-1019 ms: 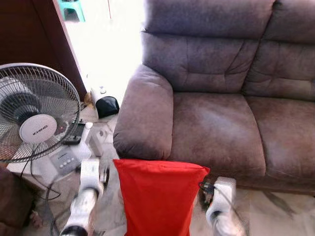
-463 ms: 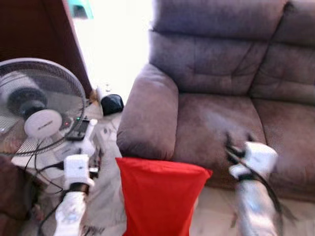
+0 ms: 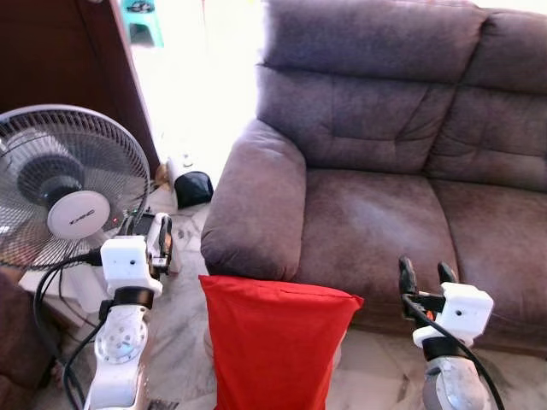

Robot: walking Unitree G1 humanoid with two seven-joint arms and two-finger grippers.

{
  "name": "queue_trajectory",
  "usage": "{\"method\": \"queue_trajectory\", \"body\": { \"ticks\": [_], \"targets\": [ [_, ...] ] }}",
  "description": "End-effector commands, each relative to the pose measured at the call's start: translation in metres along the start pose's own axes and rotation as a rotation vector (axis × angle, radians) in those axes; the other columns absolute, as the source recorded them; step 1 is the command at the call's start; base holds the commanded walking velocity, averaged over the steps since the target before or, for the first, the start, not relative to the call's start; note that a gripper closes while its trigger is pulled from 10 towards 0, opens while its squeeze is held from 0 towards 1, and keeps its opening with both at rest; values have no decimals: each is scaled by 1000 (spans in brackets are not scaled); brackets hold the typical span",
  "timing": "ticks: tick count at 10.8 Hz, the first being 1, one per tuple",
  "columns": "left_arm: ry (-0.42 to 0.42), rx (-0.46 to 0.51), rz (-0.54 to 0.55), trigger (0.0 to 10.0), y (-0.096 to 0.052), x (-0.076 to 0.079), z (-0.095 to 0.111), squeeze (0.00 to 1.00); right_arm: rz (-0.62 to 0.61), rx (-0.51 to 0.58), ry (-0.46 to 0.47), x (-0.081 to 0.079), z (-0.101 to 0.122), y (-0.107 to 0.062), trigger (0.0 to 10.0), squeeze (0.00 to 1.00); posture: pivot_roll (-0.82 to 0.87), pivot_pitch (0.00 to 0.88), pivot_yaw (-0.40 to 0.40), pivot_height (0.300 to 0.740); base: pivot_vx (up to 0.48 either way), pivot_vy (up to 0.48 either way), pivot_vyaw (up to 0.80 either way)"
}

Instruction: Move the pillow to the sofa from floor

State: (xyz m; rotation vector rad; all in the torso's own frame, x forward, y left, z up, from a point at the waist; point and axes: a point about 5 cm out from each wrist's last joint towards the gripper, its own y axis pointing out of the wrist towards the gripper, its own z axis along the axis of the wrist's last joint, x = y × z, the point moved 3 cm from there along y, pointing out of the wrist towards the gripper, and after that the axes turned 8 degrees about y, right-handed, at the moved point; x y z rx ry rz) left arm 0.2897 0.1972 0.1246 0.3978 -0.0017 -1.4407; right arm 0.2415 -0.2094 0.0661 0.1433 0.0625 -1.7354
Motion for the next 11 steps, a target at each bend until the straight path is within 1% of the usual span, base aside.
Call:
{"method": "queue_trajectory", "body": {
  "ticks": [1, 2, 3, 5, 6, 8, 9, 10, 11],
  "targets": [
    [-24, -28, -28, 10000, 0, 9, -3, 0, -34, -15, 22, 3, -4, -2, 10000, 0, 58, 0, -41, 740, 0, 0, 0],
    [-24, -40, -71, 10000, -2, 16, -4, 0, -20, -36, 13, -1, -8, -4, 10000, 0, 64, 0, -41, 740, 0, 0, 0],
    [-31, -63, -68, 10000, -5, 11, -5, 0, 10, -43, 8, -6, -5, 0, 10000, 0, 69, 0, -47, 740, 0, 0, 0],
    [-39, -88, -51, 10000, -8, 7, -10, 0, 25, -12, 8, -9, 7, 11, 10000, 0, 79, 0, -58, 740, 0, 0, 0],
    [-43, -90, -56, 10000, -7, 9, -8, 0, 27, 10, 12, -11, 14, 18, 10000, 0, 83, 0, -62, 740, 0, 0, 0],
    [-42, -98, -89, 10000, -6, 13, -6, 0, 29, 17, 20, -13, 19, 20, 10000, 0, 73, 0, -57, 740, 0, 0, 0],
    [-44, -99, -87, 10000, -3, 13, -5, 0, 32, 21, 19, -14, 22, 22, 10000, 0, 76, 0, -60, 740, 0, 0, 0],
    [-36, -96, -69, 10000, 0, 9, -4, 0, 11, 21, 6, -12, 24, 25, 10000, 0, 70, 16, -65, 740, 0, 0, 0],
    [-33, -98, -62, 10000, 1, 7, -4, 0, 10, 25, 14, -12, 26, 27, 10000, 0, 69, 21, -64, 740, 0, 0, 0]
  ]
}}
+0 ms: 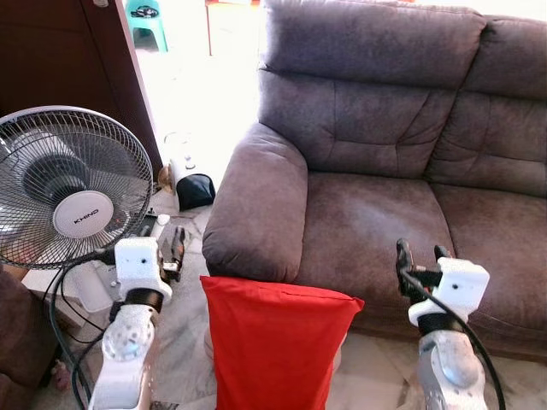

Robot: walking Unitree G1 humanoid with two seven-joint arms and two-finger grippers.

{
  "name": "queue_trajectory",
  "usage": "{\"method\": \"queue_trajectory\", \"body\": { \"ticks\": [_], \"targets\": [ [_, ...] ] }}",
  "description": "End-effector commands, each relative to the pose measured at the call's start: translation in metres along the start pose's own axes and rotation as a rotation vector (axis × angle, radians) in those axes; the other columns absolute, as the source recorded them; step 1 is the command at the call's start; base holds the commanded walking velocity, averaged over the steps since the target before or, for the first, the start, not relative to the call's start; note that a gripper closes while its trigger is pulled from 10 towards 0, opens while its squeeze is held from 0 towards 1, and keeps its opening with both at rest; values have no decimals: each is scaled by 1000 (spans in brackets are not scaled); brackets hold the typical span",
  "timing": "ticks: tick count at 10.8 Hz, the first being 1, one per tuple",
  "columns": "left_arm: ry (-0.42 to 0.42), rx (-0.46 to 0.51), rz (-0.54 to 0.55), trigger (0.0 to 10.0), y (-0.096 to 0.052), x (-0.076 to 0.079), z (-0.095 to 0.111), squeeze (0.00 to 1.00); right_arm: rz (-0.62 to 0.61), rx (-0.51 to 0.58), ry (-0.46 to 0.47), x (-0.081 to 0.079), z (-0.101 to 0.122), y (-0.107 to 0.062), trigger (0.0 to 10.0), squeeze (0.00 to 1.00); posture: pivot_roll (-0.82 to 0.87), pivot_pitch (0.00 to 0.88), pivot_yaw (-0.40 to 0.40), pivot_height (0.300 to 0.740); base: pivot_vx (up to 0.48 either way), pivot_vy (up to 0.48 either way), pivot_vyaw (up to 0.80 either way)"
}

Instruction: Move the pillow to the sofa from floor

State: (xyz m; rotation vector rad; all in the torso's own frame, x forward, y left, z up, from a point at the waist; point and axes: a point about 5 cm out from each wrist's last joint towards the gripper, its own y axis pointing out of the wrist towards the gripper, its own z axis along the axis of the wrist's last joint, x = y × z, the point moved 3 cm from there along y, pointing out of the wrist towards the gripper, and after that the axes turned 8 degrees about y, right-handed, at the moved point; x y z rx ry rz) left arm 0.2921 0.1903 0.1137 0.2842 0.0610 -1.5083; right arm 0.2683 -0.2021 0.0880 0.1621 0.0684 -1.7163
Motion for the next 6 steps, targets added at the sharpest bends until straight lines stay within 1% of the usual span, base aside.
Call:
{"method": "queue_trajectory", "body": {
  "ticks": [1, 3, 6],
  "targets": [
    [1, 13, 8, 10000, 3, -3, 6, 0, 0, 29, -18, 1, 10, 3, 10000, 0, 70, 28, -65, 740, 0, 0, 0],
    [6, 16, 8, 10000, 7, -5, 7, 0, -8, 25, -5, 0, 11, 7, 10000, 0, 73, 28, -65, 740, 0, 0, 0],
    [18, 21, 15, 10000, 10, -8, 8, 0, -1, 24, -5, -2, 11, 11, 10000, 0, 74, 40, -71, 740, 0, 0, 0]
  ]
}}
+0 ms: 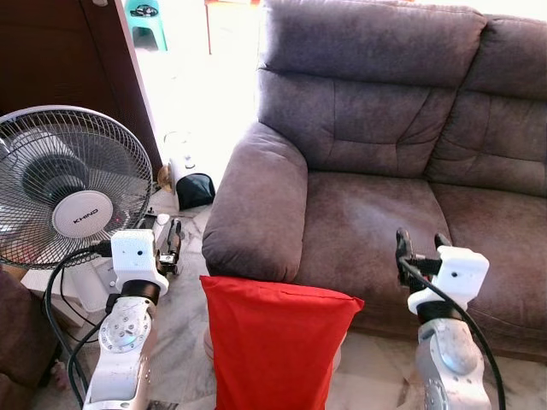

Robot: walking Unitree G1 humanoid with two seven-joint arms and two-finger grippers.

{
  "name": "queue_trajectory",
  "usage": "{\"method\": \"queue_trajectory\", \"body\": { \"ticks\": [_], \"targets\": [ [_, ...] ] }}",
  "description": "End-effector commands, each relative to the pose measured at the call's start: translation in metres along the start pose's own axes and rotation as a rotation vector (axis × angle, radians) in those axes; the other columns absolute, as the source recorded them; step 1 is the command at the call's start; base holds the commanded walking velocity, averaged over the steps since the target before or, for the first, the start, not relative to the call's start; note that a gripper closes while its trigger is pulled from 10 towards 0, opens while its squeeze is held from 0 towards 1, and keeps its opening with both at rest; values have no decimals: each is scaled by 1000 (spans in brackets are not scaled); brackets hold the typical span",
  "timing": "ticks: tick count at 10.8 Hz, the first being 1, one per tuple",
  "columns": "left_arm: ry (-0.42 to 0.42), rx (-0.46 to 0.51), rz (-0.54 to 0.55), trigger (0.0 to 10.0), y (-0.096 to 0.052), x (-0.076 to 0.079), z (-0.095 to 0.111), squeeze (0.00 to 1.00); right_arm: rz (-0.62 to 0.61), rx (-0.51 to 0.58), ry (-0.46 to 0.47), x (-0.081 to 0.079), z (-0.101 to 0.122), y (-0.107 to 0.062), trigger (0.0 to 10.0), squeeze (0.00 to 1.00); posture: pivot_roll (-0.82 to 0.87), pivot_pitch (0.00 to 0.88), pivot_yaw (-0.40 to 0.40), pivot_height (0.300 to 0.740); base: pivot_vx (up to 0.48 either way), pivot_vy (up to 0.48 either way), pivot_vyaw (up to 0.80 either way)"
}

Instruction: Move the pillow to the sofa from floor

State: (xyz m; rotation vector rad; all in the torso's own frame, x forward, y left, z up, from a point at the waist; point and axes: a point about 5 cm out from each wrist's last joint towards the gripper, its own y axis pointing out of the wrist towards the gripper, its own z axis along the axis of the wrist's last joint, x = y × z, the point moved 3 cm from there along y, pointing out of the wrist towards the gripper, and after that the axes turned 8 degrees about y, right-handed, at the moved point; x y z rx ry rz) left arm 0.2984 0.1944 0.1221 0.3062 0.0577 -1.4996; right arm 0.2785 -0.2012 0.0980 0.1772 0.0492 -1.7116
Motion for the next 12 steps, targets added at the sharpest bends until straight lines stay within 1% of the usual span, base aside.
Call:
{"method": "queue_trajectory", "body": {
  "ticks": [1, 3, 4, 6, 8, 12],
  "targets": [
    [11, 7, 7, 10000, 3, -3, 3, 0, -7, 4, -3, 2, 3, 1, 10000, 0, 76, 42, -73, 740, 0, 0, 0],
    [8, 7, -12, 10000, 5, -2, 4, 0, -11, 4, -9, 3, 3, 1, 10000, 0, 75, 45, -56, 740, 0, 0, 0],
    [1, 10, -38, 10000, 7, 2, 6, 0, -26, 13, -5, 4, 4, 0, 10000, 0, 79, 47, -33, 740, 0, 0, 0],
    [10, 23, -65, 10000, 13, 3, 10, 0, -40, 9, 6, 1, -1, -2, 10000, 0, 94, 42, -12, 740, 0, 0, 0],
    [21, 27, -65, 10000, 16, -1, 12, 0, -33, 10, 22, -5, -3, 0, 10000, 0, 100, 39, -11, 740, 0, 0, 0],
    [12, 25, -64, 10000, 15, 1, 12, 0, -15, 15, 15, -9, -1, 5, 10000, 0, 102, 36, -25, 740, 0, 0, 0]
  ]
}}
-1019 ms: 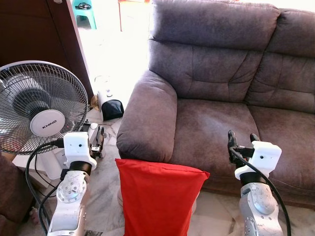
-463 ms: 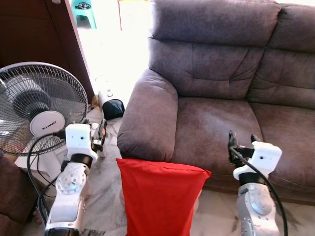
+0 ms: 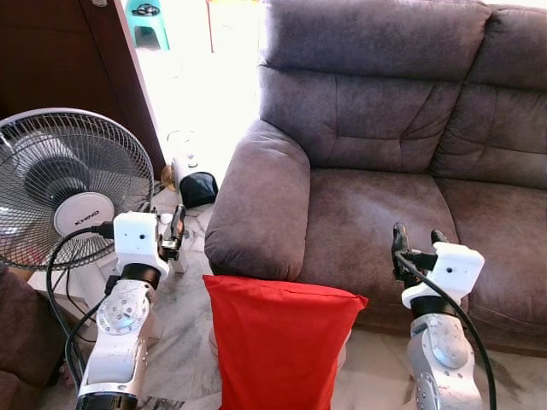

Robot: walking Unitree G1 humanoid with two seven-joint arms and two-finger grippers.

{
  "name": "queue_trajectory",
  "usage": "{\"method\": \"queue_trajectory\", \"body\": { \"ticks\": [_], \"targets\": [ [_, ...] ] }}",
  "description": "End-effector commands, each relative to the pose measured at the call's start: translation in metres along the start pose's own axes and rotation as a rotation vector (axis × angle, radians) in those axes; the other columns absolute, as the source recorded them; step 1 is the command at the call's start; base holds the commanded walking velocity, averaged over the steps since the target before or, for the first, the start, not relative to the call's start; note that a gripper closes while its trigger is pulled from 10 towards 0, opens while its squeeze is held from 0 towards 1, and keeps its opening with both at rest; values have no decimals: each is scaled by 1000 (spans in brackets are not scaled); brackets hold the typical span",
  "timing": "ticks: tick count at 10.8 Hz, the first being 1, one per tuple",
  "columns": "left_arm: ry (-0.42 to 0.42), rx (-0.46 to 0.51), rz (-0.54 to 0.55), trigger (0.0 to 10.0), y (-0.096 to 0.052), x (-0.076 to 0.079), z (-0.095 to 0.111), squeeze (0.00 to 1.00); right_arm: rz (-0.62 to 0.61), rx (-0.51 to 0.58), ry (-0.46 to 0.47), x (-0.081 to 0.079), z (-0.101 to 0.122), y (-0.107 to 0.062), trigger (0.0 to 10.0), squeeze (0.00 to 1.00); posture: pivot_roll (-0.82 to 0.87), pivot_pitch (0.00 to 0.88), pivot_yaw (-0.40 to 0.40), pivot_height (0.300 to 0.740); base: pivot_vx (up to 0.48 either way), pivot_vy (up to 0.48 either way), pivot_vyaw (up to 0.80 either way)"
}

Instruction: Move the pillow to the sofa from floor

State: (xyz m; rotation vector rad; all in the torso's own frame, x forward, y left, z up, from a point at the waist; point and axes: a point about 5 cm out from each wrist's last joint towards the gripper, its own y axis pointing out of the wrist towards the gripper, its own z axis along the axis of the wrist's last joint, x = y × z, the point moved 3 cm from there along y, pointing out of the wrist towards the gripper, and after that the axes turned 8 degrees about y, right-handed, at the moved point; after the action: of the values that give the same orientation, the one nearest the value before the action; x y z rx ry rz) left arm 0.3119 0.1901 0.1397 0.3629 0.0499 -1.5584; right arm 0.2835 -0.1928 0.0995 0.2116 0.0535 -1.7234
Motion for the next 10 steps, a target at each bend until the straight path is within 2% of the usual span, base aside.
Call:
{"method": "queue_trajectory", "body": {
  "ticks": [1, 7, 10],
  "targets": [
    [-14, -25, -5, 10000, -1, 1, -5, 0, 4, -2, -8, 0, -1, 1, 10000, 0, 100, 36, -26, 740, 0, 0, 0],
    [-25, -23, -12, 10000, -2, 6, -6, 0, 20, -3, -1, -1, 0, 2, 10000, 0, 94, 19, -36, 736, 0, 0, 0],
    [-23, -26, -15, 10000, -4, 6, -7, 0, 19, -7, 2, -1, -1, 1, 10000, 0, 95, 12, -36, 682, 0, 0, 0]
  ]
}}
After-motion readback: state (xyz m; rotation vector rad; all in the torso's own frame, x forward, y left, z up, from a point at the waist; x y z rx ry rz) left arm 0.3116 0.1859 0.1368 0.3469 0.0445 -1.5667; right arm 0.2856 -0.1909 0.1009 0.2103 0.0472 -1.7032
